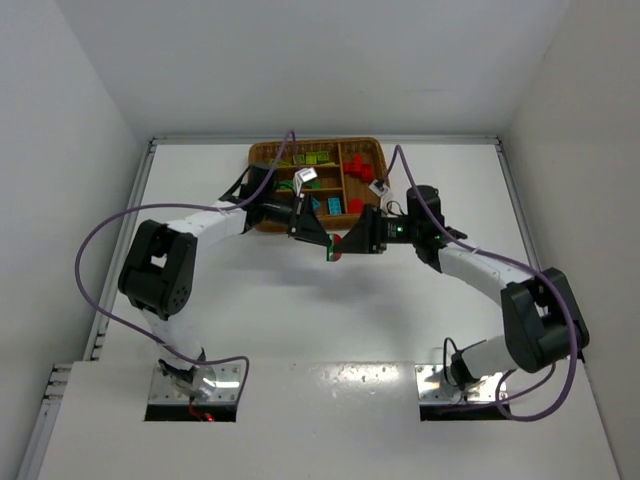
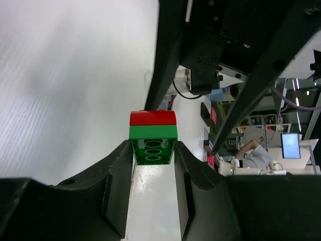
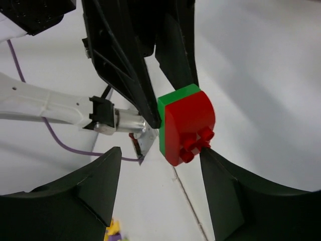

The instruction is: Sort the legos into containers by color

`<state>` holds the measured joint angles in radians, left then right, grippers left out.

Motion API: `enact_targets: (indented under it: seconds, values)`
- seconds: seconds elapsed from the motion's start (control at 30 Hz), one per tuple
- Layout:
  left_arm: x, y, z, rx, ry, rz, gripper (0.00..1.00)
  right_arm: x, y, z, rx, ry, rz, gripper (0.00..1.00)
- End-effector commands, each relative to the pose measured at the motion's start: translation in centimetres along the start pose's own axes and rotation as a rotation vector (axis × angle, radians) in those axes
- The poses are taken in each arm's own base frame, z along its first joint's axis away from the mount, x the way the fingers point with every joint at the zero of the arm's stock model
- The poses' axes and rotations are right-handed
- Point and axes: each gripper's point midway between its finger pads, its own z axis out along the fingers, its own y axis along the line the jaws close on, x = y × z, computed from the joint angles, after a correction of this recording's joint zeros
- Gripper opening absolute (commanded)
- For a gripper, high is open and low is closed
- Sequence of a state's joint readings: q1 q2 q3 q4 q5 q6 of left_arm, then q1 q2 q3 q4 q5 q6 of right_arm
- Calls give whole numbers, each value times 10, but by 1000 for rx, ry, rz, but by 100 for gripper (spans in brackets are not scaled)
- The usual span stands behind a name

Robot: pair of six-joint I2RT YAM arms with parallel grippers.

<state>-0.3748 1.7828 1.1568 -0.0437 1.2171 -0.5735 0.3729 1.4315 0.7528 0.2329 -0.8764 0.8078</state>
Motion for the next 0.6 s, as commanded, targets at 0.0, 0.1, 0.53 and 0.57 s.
enact_targets:
  seconds: [0.0, 0.1, 0.53, 0.57]
  values:
    - [-8, -18, -7, 59, 3, 111, 0, -6, 8, 0, -96, -14, -10, 65]
    - [-10, -21, -11, 64, -3, 129, 0, -2, 4, 1, -99, -3, -1, 66]
    - [-5, -31, -14, 98, 13, 159, 0, 1, -1, 9, -159, 39, 18, 48]
    - [-5, -31, -14, 98, 13, 159, 0, 1, -2, 10, -161, 38, 30, 48]
